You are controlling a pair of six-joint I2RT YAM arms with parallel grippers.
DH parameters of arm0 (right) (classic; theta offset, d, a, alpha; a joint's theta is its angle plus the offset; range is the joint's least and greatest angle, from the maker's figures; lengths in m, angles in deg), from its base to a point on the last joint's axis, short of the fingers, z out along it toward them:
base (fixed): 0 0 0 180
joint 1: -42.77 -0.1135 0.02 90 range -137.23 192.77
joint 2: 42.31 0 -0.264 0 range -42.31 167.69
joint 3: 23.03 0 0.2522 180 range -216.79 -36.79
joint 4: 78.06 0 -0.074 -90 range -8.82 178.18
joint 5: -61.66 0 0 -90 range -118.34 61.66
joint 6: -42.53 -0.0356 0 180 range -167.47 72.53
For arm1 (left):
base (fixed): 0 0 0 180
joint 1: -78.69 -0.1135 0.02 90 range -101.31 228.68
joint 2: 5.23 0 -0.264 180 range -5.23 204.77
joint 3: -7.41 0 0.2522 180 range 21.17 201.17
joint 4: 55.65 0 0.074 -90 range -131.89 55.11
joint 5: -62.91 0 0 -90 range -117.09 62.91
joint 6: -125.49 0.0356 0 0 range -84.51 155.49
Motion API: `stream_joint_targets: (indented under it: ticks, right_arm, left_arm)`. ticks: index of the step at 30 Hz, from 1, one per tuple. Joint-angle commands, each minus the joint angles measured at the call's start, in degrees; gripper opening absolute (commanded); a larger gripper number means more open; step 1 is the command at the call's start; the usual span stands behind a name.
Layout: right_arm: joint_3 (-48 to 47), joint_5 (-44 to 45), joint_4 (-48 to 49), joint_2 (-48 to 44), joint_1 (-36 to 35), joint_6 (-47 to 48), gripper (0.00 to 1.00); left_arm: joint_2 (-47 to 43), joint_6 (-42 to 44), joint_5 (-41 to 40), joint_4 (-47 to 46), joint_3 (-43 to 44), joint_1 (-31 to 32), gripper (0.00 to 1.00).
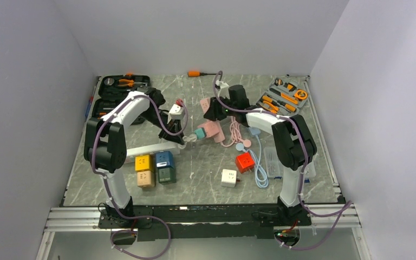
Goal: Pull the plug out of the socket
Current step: Remove the plug from the socket, then place the plug at the center of the board.
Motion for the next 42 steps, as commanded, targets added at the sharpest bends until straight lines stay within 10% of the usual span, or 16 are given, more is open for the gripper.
stream_joint_targets:
  ticks: [1, 9, 16, 18, 21, 22, 34, 42]
  right_arm:
    - [-1.1, -2.3, 3.8, -6.0, -1.6, -0.8, 0.00]
    - [2.8, -3.2, 4.8, -7.4, -2.0, -2.9, 0.00]
    - [4.2, 1.9, 0.5, -8.9, -4.8, -2.8, 0.00]
    - [5.2, 3.7, -0.2, -9.7, -5.8, -3.1, 0.00]
    - [5.8, 6.6, -1.9, -10.8, -7.6, -2.8, 0.00]
    - [5.8, 7.5, -2.7, -11.2, -8.2, -2.8, 0.00]
    - [2.1, 19.7, -7.3, -15.9, -12.1, -1.2, 0.00]
    - [4.5, 21.9, -4.8, -22.2, -13.4, -1.2, 0.00]
  left_arm:
    - [0.6, -1.8, 4.5, 1.0, 4.4, -4.6, 0.00]
    - [-1.8, -37.6, -16.2, -42.3, -2.0, -12.8, 0.00]
    - [4.2, -49.7, -27.7, -46.3, 2.4, -13.9, 0.00]
    - [4.0, -51.3, -29.5, -48.3, 0.8, -13.8, 0.16]
    - [3.8, -52.8, -31.9, -48.6, 0.0, -13.8, 0.91]
    - [3.2, -52.7, -31.9, -48.3, -0.4, -13.8, 0.98]
    - [-7.8, -63.5, -18.1, -34.5, 7.5, -11.1, 0.99]
    - [-15.7, -63.9, -29.2, -29.7, 10.2, -2.3, 0.99]
